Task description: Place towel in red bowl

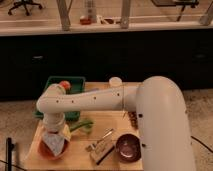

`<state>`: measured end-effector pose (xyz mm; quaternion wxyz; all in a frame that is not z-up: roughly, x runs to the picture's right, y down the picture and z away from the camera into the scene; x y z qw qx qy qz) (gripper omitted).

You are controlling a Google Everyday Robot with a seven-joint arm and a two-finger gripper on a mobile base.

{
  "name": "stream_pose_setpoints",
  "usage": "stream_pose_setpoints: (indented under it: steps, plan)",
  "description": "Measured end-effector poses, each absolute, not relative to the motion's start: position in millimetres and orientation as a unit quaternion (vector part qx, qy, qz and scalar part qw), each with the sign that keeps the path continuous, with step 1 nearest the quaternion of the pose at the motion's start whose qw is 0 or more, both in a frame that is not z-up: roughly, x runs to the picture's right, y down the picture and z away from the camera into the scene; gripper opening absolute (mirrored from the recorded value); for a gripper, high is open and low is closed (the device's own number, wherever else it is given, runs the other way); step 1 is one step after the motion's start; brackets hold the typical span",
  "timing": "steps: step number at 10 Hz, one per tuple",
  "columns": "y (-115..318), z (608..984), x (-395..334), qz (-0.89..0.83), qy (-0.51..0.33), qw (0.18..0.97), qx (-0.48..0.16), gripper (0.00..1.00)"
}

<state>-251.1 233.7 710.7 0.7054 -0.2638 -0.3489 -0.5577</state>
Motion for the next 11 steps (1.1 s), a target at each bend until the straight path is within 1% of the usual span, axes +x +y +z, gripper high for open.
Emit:
stream_pose_setpoints:
  steps: [11]
  plan:
    - [223.7, 710.0, -245.5, -0.557, -0.351, 0.706, -0.26, 0.8]
